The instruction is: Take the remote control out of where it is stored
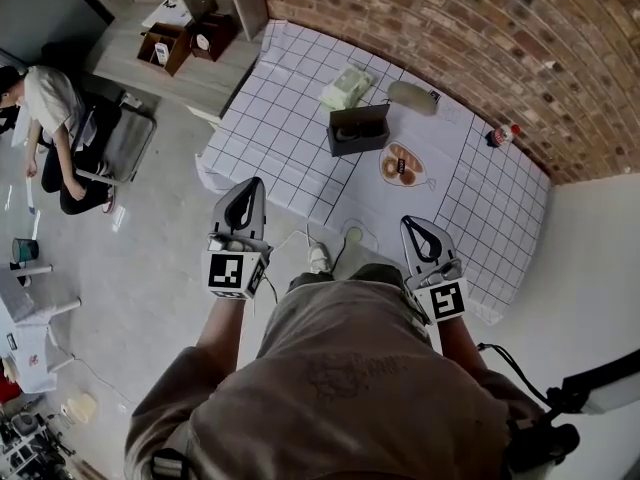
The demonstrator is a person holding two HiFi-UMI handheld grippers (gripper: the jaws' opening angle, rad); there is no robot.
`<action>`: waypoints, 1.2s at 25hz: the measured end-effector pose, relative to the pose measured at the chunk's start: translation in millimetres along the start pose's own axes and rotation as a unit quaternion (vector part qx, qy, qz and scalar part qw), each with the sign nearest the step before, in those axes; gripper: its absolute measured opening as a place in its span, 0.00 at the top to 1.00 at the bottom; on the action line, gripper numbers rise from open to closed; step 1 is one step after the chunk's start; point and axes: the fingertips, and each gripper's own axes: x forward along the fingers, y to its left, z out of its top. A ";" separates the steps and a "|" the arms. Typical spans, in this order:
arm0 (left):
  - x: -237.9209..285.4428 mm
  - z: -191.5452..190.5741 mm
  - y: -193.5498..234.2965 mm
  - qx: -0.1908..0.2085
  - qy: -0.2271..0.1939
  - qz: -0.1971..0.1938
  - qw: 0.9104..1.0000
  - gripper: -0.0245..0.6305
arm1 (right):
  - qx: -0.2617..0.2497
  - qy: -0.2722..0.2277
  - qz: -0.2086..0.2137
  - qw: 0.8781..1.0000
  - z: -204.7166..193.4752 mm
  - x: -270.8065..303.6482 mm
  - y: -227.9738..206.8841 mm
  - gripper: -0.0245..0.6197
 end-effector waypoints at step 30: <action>42.7 -1.5 -70.6 0.058 0.042 -0.054 0.996 0.95 | 0.028 -0.041 -0.001 0.999 10.3 -5.5 -49.7 0.94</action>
